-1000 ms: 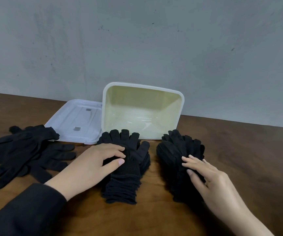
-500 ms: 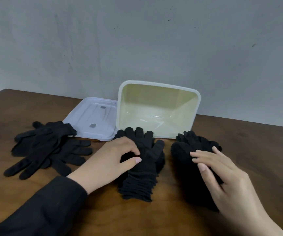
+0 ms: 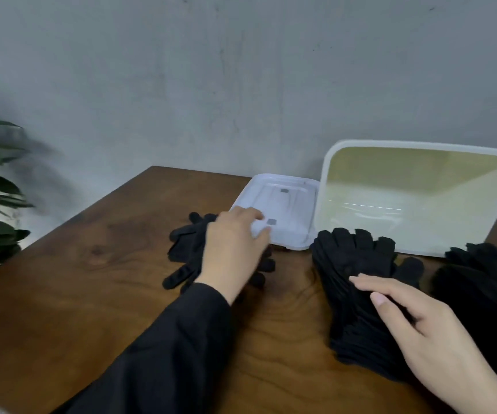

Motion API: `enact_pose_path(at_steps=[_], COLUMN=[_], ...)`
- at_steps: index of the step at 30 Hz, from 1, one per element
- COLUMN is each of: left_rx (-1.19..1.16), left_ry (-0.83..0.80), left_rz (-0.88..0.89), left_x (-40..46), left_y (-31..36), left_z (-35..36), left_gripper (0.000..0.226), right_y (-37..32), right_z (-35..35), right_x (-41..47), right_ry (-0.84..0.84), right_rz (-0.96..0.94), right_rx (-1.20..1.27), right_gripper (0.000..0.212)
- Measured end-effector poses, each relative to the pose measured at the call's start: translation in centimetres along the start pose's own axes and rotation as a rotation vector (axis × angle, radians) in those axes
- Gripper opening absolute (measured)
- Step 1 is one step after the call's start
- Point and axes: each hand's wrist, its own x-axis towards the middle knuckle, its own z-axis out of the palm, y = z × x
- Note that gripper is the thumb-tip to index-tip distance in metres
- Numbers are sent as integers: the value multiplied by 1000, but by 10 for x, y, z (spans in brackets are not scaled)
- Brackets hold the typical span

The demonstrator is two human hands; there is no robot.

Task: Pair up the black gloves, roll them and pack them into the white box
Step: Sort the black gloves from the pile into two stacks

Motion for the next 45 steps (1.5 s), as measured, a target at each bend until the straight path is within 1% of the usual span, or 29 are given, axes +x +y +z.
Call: enact_pose_path(at_steps=[2, 5, 7, 9, 10, 11, 12, 13, 14, 15, 16, 18, 20, 21, 23, 25, 27, 28, 29, 30, 31, 32, 33, 36, 38, 40, 42, 45], left_rx=[205, 354, 382, 315, 218, 57, -182, -475, -751, -962, -1077, -1134, -1145, -1129, -972, -782, -657, -629, -616, -618, -636, -657, -664, -585, -514, -449, -416, -467], left_ry=[-59, -157, -139, -63, -2, 62, 133, 206, 253, 253, 225, 128, 35, 2, -48, -199, -362, -399, -414, -416, -418, -421, -430, -426, -384, -327, -272, -194], left_rz=[-109, -155, -156, -153, -161, -190, -236, -295, -369, -433, -463, -461, -411, -364, -200, -1, 134, 188, 230, 256, 261, 252, 233, 180, 148, 93, 19, -104], left_x=[10, 14, 15, 18, 18, 18, 17, 16, 14, 12, 10, 5, 0, -3, -11, -22, -31, -35, -38, -39, -40, -39, -39, -31, -25, -20, -16, -14], left_y=[-21, -36, -39, -37, -35, -32, -27, -18, -8, 3, 11, 26, 43, 51, 60, 66, 71, 72, 73, 74, 74, 74, 72, 64, 54, 44, 36, 30], left_z=[-3, 0, 2, -1, -5, -10, -16, -22, -29, -34, -36, -34, -29, -26, -23, -20, -18, -17, -17, -17, -18, -18, -18, -15, -8, 0, 5, 5], left_gripper=[35, 31, 27, 27, 28, 27, 25, 22, 22, 25, 28, 31, 31, 29, 25, 22, 20, 19, 17, 16, 17, 19, 23, 31, 33, 30, 20, 15], right_y=[0, -1, -1, -1, -2, -3, -3, -3, -4, -5, -5, -8, -12, -14, -19, -28, -40, -45, -48, -50, -55, -60, -65, -82, -88, -94, -94, -97], right_z=[1, 1, 1, 0, 0, 0, -1, -1, -2, -2, -2, -3, -3, -4, -6, -11, -15, -16, -15, -14, -14, -17, -21, -45, -64, -78, -87, -94], right_x=[0, 0, 0, 0, 0, 0, 0, 0, 0, 0, 0, 0, -1, -2, -3, 0, 7, 12, 16, 20, 23, 26, 30, 51, 72, 91, 106, 114], right_ry=[13, 17, 9, 7, 2, -6, -10, -9, -7, -4, -3, 1, 25, 64, 184, 242, 170, 119, 95, 98, 116, 140, 163, 198, 230, 290, 350, 429], right_rz=[-1, 6, 8, 13, 14, 13, 13, 13, 14, 15, 12, 9, 11, -4, -59, -102, -116, -134, -175, -223, -253, -251, -215, -32, 14, 24, 21, -60], right_rx=[24, 47, 48, 37, 33, 32, 29, 22, 13, 8, 6, 10, 21, 21, 4, -45, -116, -175, -243, -308, -345, -359, -341, -159, 3, 95, 98, 7], right_gripper=[27, 26, 27, 26, 26, 26, 26, 26, 25, 25, 25, 24, 25, 27, 32, 49, 67, 67, 58, 41, 24, 13, 9, 9, 9, 6, 6, 9])
